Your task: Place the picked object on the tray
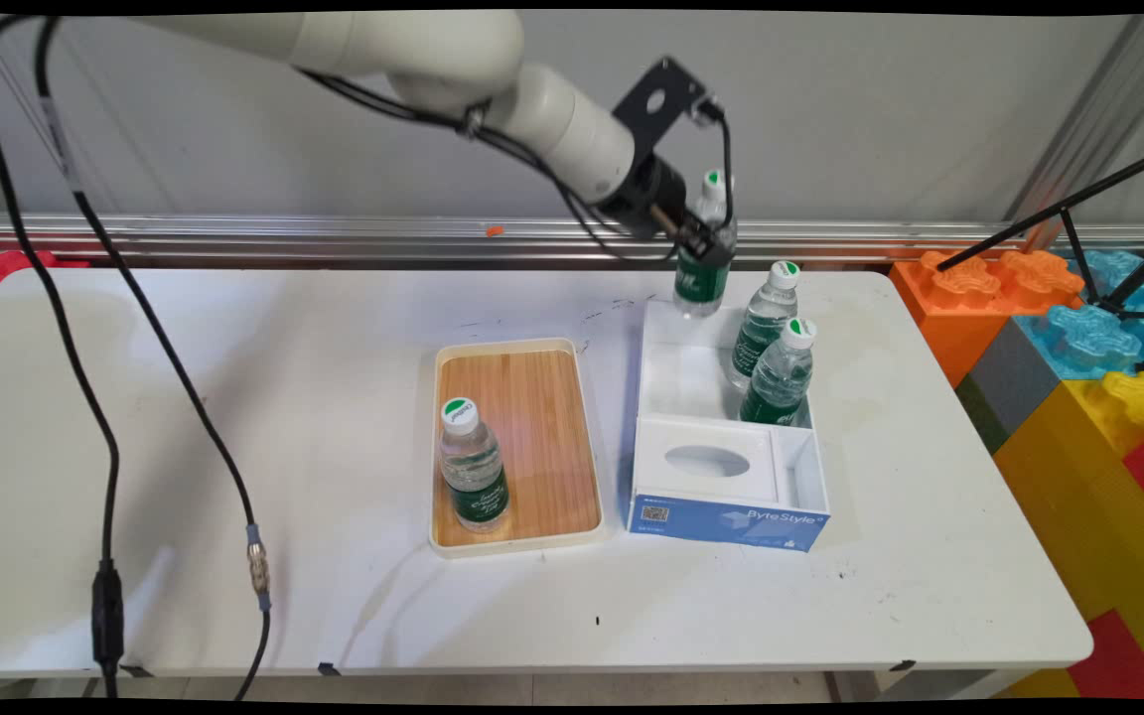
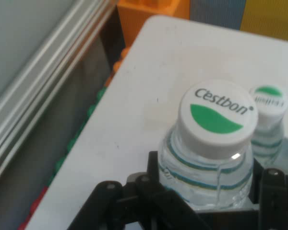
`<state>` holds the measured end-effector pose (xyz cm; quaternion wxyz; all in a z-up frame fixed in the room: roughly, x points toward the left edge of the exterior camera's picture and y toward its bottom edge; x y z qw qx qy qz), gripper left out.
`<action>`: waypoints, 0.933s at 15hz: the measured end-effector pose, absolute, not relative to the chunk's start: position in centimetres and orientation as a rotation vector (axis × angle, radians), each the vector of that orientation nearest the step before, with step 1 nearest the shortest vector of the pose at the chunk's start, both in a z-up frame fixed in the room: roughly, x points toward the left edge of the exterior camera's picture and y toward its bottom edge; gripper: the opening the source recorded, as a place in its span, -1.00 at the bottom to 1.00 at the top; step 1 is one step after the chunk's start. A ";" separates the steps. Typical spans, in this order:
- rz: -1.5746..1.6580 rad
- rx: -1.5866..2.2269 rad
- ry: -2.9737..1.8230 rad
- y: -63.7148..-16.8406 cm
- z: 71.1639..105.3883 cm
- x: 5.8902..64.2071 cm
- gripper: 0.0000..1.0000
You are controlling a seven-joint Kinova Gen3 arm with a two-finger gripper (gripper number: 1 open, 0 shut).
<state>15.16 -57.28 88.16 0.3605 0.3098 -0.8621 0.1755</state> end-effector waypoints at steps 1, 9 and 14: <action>0.457 0.808 -2.217 -57.2 89.4 15.2 -1.00; 0.477 0.915 -2.250 -55.1 96.5 18.3 -1.00; 0.429 0.957 -2.300 -52.5 97.4 22.1 -1.00</action>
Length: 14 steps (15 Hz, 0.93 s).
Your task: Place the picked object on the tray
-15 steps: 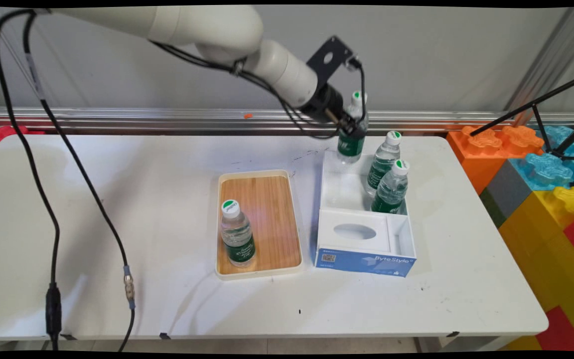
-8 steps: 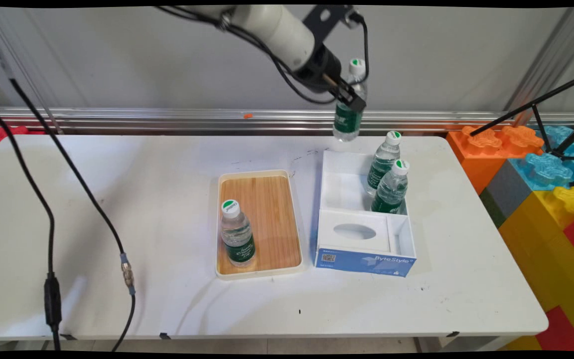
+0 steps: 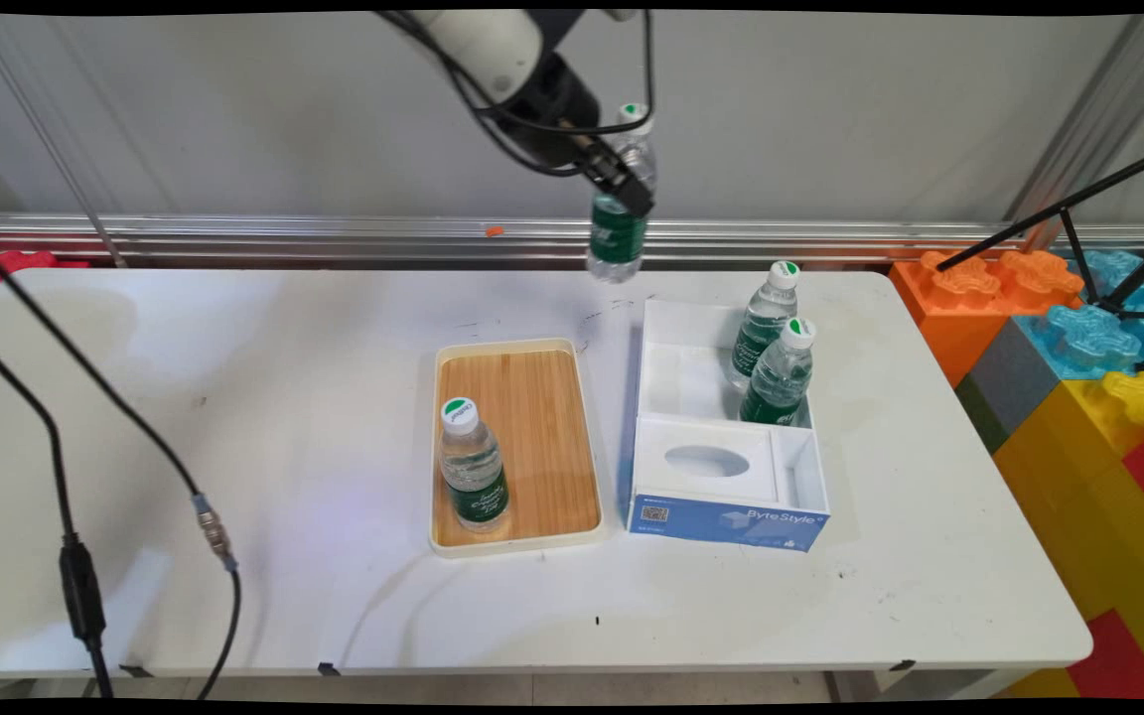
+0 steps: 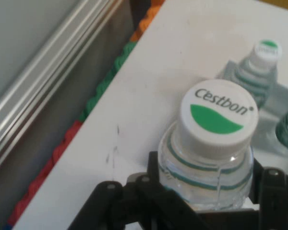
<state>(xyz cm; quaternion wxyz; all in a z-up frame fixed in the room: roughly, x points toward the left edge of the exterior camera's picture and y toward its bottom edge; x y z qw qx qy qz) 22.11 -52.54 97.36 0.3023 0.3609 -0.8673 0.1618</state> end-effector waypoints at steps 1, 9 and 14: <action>0.418 0.953 -2.305 -51.9 97.2 22.9 -1.00; 0.294 0.857 -2.350 -47.4 92.9 26.5 -1.00; 0.250 0.761 -2.379 -45.9 89.3 27.4 -1.00</action>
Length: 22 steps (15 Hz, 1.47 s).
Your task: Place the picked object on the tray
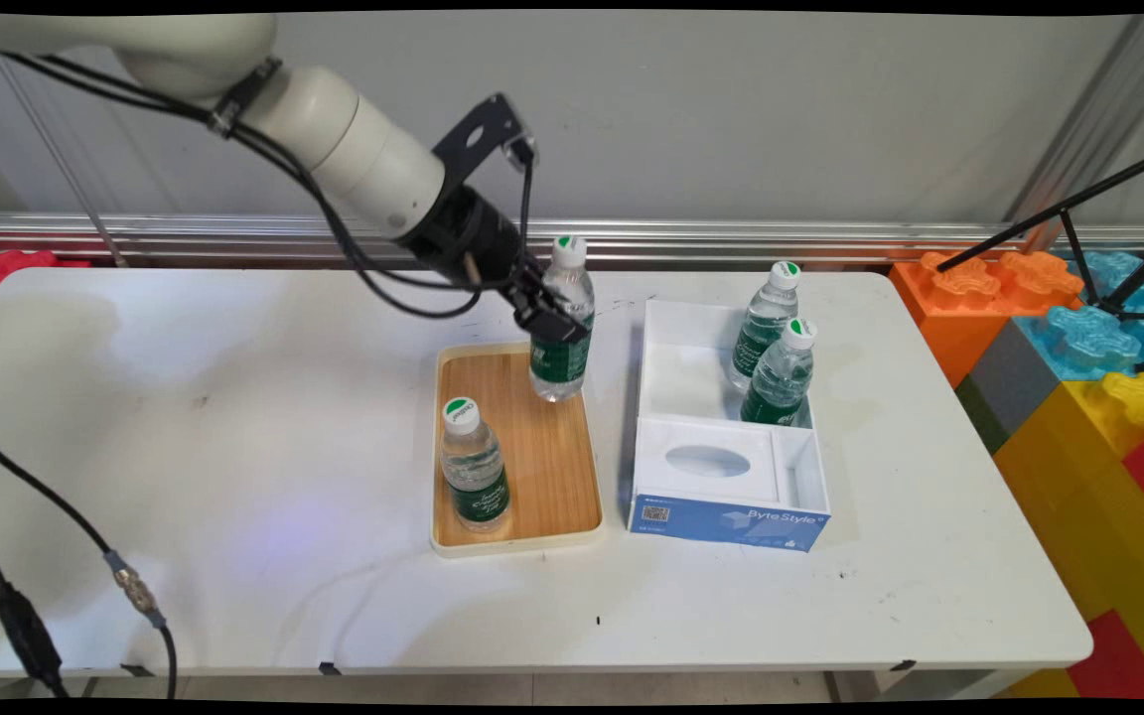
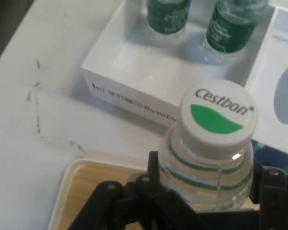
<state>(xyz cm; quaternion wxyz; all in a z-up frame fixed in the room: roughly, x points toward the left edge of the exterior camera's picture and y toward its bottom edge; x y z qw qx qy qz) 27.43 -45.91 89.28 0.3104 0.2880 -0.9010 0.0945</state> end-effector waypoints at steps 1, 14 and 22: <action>0.242 0.739 -2.392 -45.6 88.3 27.7 -1.00; 0.165 0.560 -2.423 -45.1 81.9 27.7 -1.00; 0.152 0.494 -2.421 -45.4 80.1 26.7 1.00</action>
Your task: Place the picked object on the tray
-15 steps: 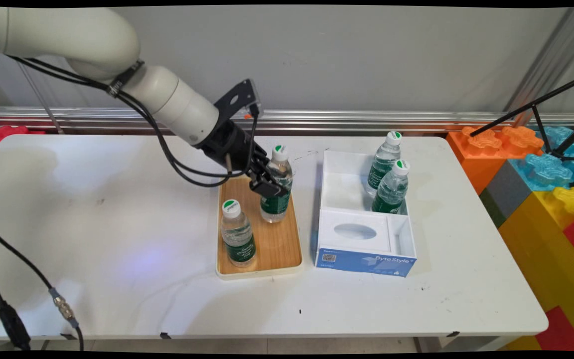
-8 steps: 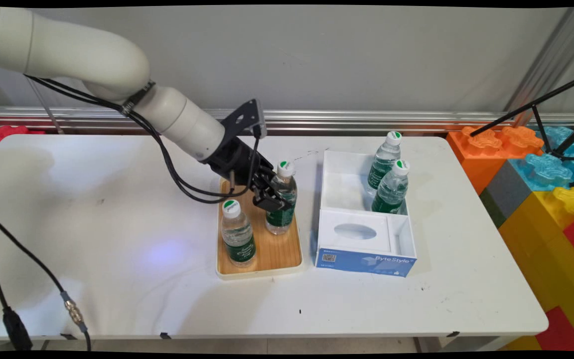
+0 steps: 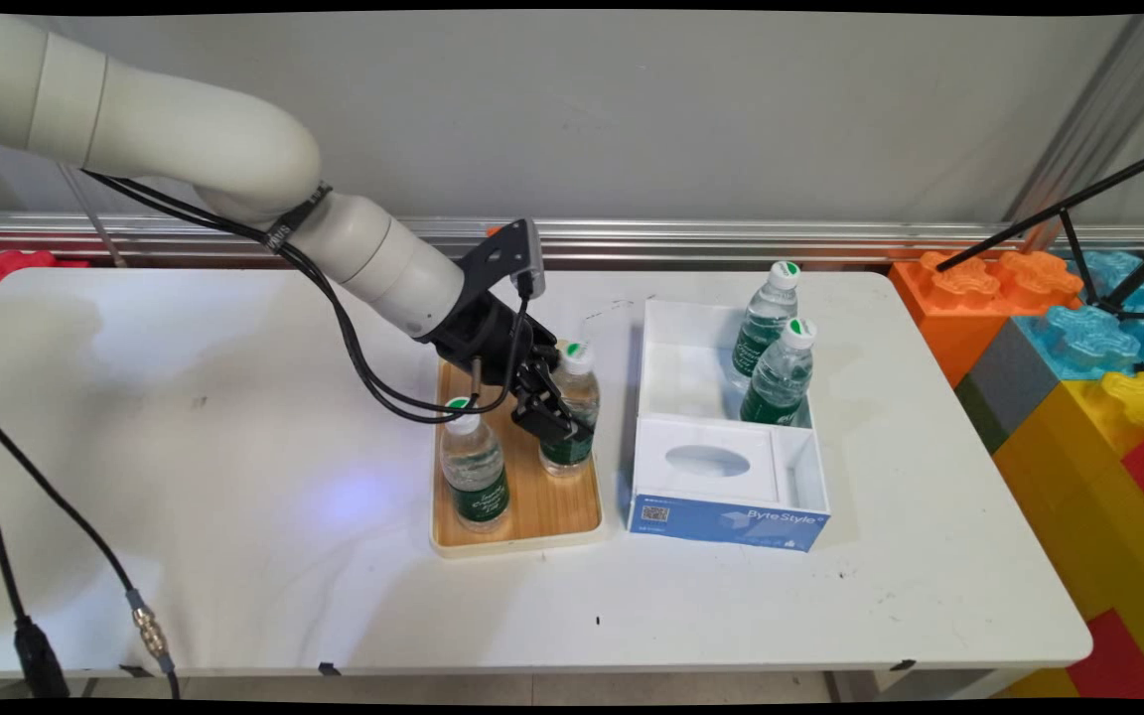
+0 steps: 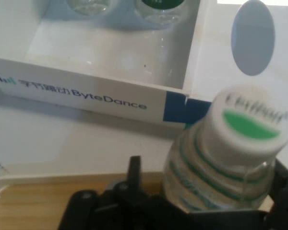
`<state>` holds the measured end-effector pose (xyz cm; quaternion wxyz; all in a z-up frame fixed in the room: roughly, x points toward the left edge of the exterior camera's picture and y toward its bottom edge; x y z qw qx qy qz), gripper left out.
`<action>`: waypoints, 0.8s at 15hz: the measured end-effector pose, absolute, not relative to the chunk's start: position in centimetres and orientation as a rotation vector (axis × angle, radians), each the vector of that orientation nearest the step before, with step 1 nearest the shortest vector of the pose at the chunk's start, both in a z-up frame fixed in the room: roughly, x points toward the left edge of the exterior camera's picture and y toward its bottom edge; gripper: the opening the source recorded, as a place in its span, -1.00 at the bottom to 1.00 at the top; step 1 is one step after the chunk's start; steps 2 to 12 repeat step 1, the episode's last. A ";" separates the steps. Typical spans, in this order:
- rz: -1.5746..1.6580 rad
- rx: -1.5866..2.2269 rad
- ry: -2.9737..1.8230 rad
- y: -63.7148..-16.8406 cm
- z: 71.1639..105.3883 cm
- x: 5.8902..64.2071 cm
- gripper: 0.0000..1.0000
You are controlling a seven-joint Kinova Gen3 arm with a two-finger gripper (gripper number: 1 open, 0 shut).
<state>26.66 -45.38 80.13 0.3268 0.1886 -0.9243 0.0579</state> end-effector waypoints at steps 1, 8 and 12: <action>0.152 0.486 -2.422 -45.4 80.1 26.6 1.00; 0.152 0.486 -2.422 -45.4 80.1 26.6 1.00; 0.152 0.486 -2.422 -45.4 80.1 26.6 1.00</action>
